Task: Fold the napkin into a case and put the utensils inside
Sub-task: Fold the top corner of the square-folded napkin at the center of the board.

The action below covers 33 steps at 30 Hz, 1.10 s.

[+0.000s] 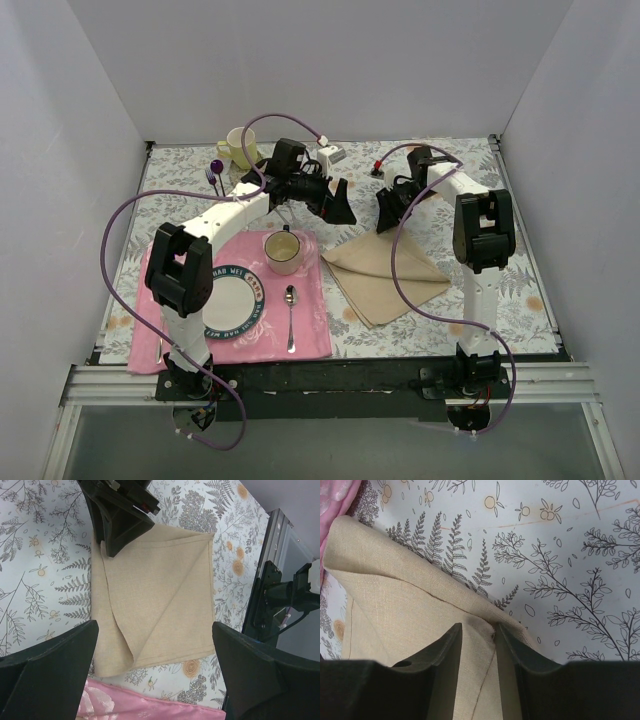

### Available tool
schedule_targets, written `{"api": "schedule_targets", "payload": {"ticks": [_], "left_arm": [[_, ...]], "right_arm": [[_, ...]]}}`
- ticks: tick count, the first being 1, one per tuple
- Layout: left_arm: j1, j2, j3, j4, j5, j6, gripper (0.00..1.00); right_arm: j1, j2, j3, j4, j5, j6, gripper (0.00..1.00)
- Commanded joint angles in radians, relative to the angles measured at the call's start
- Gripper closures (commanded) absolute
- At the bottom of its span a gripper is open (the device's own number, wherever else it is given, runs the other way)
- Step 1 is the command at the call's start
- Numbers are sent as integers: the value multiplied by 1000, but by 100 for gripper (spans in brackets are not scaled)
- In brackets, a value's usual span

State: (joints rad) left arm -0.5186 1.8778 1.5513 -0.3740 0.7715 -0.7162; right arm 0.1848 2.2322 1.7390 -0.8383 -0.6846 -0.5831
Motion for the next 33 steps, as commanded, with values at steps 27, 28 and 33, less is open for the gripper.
{"api": "schedule_targets", "payload": {"ticks": [27,28,33], "left_arm": [[6,57,47,-94,127,-20,2],[5,63,41,-88,127,-26,2],[3,75,1,-51,155,-84,2]], "right_arm": [[-62,-80,73,14,65,-6,99],[-62,-79,73,25,65,6,99],[-62,-75,77,56,80,12,99]]}}
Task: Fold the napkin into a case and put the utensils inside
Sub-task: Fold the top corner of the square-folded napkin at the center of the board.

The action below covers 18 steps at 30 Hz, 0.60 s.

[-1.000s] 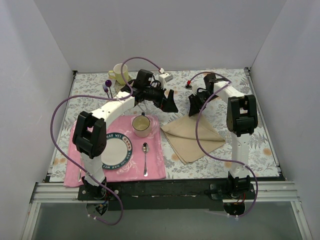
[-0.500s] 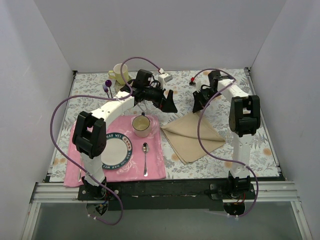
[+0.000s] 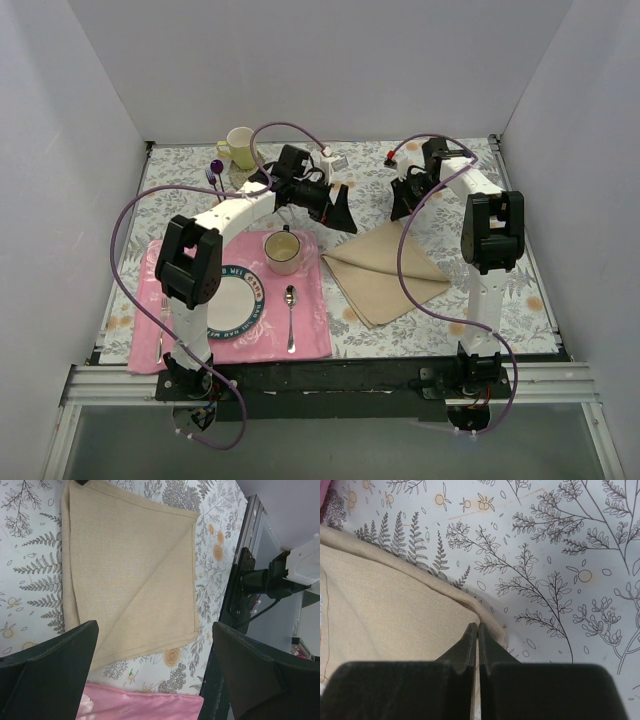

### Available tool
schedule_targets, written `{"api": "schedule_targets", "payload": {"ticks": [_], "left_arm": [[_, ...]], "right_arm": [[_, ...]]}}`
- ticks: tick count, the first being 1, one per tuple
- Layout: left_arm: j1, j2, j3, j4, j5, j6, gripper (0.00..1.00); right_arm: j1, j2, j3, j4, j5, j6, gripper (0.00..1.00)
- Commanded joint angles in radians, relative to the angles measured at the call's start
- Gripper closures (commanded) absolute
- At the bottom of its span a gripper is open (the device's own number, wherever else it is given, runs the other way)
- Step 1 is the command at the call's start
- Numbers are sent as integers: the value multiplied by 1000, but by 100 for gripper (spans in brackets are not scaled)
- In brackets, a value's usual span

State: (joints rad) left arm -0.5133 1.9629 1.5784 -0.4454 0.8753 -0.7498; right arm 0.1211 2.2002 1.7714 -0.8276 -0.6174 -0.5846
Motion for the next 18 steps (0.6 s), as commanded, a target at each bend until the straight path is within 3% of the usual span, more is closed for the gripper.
{"api": "schedule_targets", "payload": {"ticks": [1,6,12,18], "left_arm": [[-2,-9,-31,37,68,-62,2],[-11,22,-38,66,129,-132,16],[-33,68,-63,109,172,-207,41],[-39,126,-77,212,176,-344,48]], "right_arm": [[2,-45,45,48,15,15,99],[2,-43,46,68,11,25,99],[2,-46,37,67,1,26,99],[2,-56,17,70,-5,25,99]]}}
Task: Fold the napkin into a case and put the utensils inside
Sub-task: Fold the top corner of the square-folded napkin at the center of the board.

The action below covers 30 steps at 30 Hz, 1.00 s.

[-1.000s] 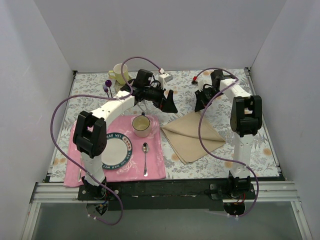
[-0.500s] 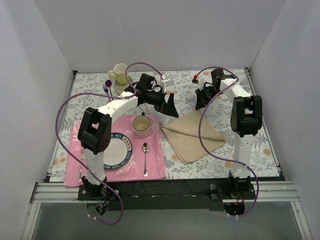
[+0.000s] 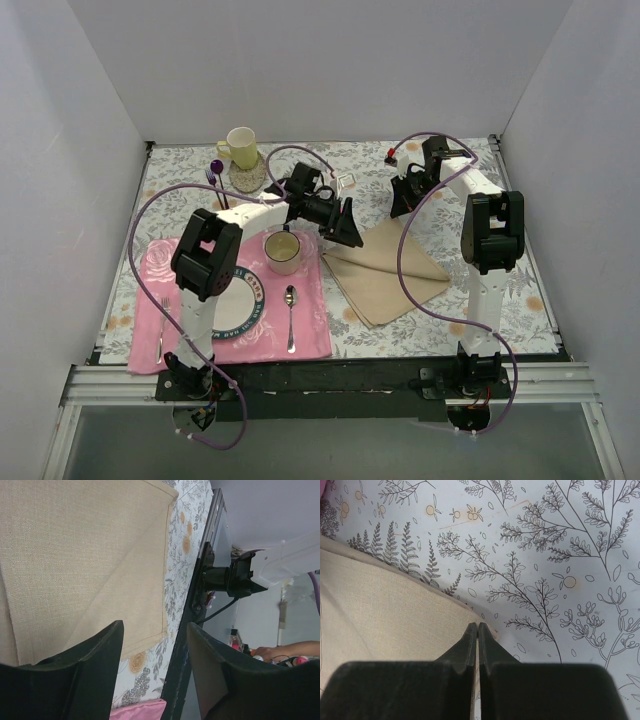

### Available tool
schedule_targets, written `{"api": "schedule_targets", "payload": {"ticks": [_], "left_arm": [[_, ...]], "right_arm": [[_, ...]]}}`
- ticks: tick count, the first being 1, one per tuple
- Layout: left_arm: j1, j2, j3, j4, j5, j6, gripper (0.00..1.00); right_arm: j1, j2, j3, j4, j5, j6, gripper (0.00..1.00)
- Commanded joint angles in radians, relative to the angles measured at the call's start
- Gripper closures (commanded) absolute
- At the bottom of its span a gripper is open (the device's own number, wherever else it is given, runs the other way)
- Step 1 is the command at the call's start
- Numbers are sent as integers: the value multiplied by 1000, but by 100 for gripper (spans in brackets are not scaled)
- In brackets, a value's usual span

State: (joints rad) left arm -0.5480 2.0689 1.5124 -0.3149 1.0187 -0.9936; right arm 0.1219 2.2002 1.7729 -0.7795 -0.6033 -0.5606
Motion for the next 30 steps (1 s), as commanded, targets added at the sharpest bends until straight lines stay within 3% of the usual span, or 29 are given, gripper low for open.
{"api": "schedule_targets", "payload": {"ticks": [1,8,23,24,25,28,30], "left_arm": [[-4,34,-8,92,27,-103,50],[-6,95,-9,135,1,-155,56],[-9,175,-75,97,-69,-125,64],[-9,186,-74,89,-80,-120,64],[-10,206,-67,59,-88,-108,66],[-10,221,-61,33,-124,-88,67],[-10,235,-52,16,-138,-73,67]], "right_arm": [[1,-57,13,23,-19,-1,99],[1,-60,10,26,-29,1,99],[1,-88,10,14,-50,19,98],[1,-97,11,10,-52,28,93],[-1,-115,11,3,-67,48,78],[-8,-186,-29,-1,-105,85,51],[-21,-223,-58,5,-142,139,39]]}}
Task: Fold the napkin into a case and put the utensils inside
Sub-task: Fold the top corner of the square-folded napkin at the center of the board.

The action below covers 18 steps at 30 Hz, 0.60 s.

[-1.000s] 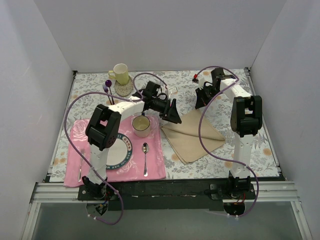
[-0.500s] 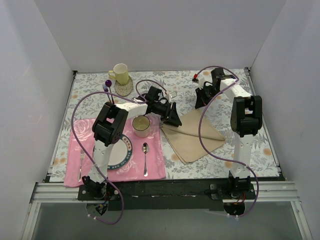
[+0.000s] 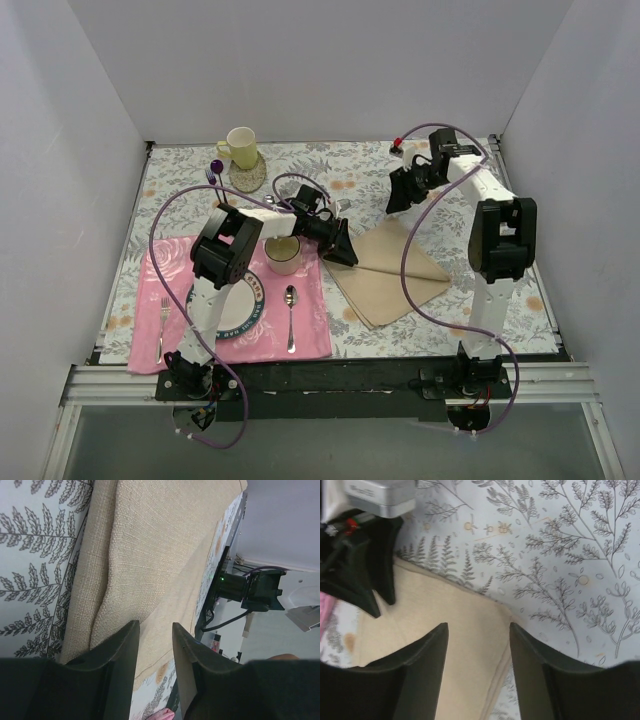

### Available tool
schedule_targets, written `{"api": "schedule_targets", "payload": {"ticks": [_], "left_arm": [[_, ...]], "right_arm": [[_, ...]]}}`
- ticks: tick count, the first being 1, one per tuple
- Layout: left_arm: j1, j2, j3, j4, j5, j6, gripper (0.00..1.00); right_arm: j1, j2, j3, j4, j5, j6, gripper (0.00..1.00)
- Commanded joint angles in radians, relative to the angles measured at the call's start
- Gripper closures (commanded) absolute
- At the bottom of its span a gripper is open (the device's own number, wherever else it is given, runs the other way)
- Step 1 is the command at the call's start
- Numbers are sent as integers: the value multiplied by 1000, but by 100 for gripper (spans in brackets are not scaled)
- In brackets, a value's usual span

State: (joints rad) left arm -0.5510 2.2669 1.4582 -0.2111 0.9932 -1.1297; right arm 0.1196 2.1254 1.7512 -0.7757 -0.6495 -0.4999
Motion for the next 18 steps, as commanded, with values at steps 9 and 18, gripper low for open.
{"api": "schedule_targets", "payload": {"ticks": [9,18], "left_arm": [[-7,36,-24,-122,-136,73,68],[-4,46,-18,-132,-131,71,79]], "right_arm": [[11,-295,-376,53,-440,309,29],[52,-240,-591,248,-483,414,31]]}}
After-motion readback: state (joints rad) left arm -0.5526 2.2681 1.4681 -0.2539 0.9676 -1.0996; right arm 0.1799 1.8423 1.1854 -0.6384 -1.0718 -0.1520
